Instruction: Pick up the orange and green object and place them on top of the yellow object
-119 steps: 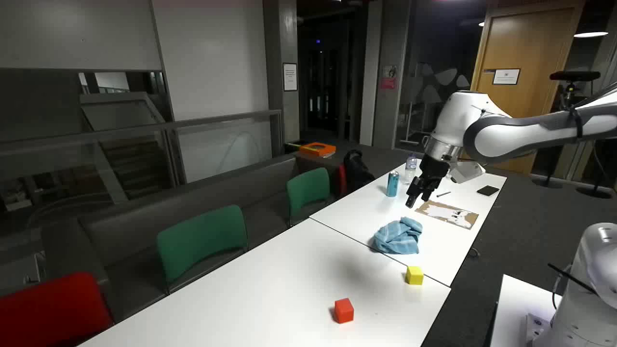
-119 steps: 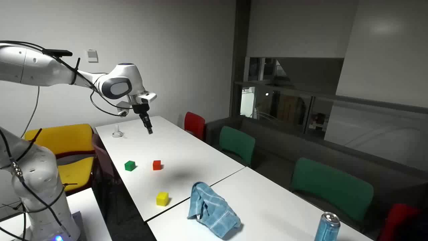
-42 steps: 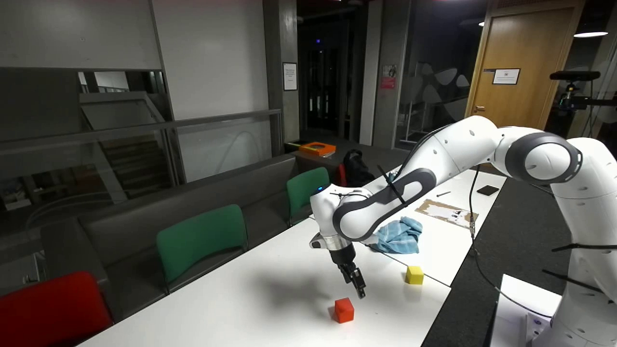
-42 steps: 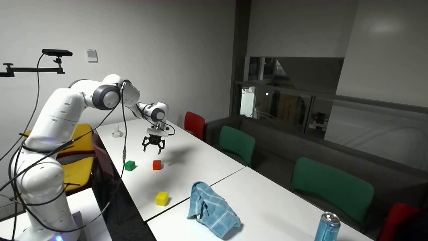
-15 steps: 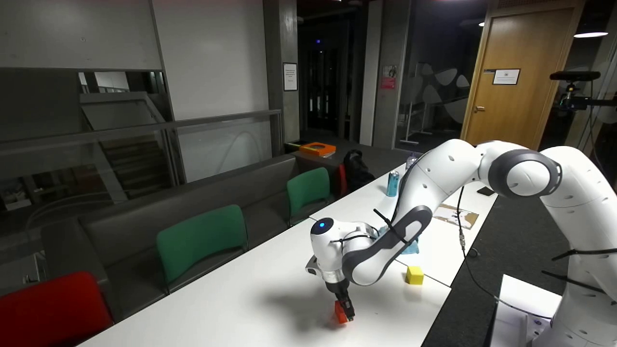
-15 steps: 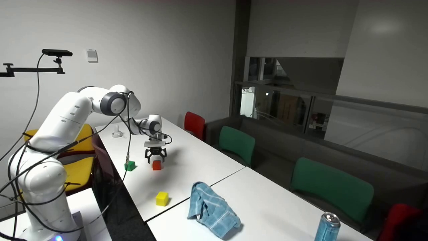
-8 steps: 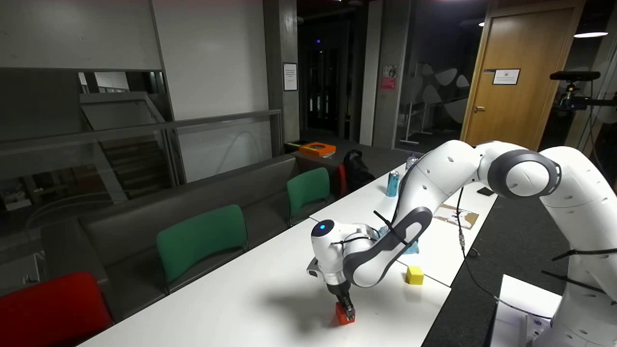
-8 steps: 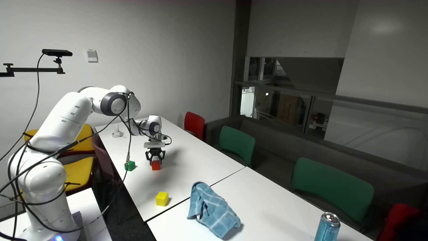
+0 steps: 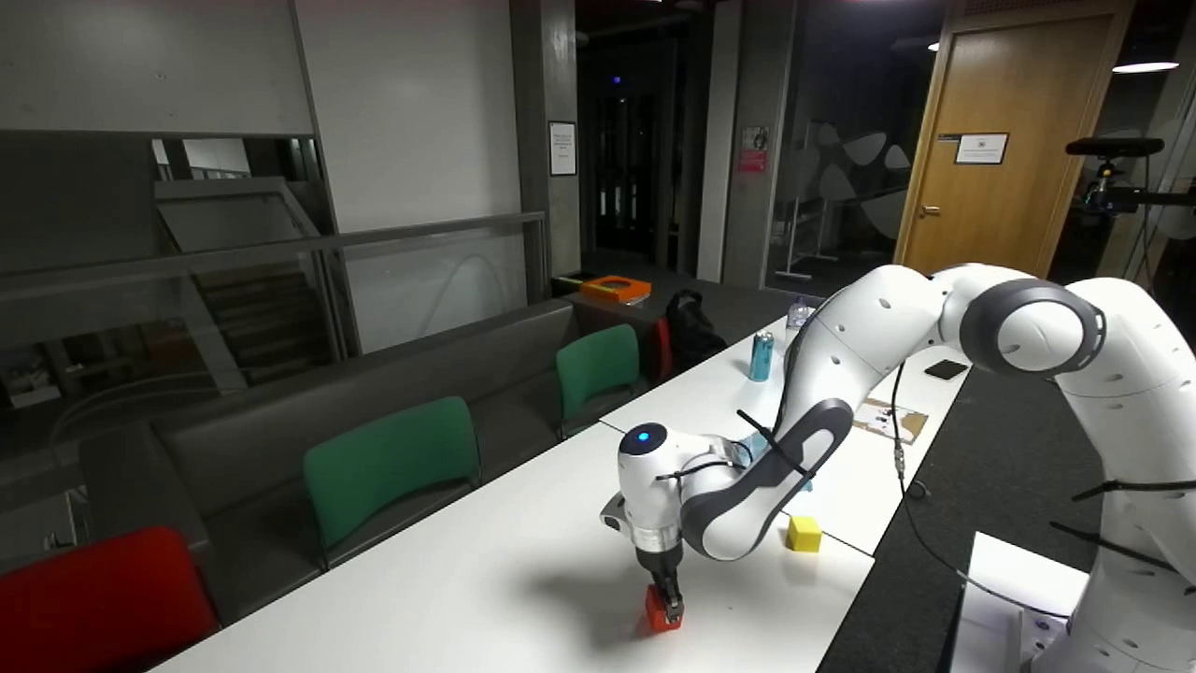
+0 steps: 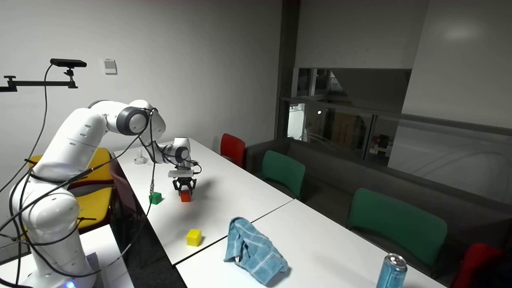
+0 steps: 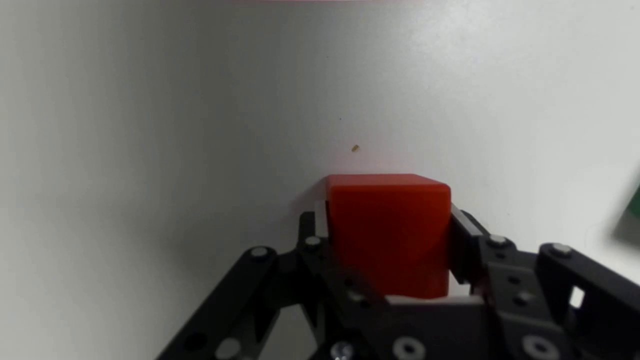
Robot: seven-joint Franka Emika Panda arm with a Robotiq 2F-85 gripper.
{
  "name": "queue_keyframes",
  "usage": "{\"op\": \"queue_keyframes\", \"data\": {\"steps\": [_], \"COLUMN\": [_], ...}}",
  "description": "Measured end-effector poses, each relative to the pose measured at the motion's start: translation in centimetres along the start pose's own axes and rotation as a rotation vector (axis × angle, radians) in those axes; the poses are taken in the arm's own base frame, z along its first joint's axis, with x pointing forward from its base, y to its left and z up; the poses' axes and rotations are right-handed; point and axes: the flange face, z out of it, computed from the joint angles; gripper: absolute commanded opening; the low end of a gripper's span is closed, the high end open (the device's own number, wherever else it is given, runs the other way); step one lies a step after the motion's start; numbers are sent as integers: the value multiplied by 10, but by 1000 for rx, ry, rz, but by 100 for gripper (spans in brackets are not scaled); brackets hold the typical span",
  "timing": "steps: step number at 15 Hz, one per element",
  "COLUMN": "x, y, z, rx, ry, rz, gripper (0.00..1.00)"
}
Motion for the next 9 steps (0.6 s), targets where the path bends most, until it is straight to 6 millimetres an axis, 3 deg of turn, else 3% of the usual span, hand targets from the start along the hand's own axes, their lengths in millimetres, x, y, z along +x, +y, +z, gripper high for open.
{"op": "queue_keyframes", "data": {"steps": [9], "x": [-69], "y": [-33], "z": [-29], "rx": [-39], "ry": [90], "rz": [410], "gripper": [30]}}
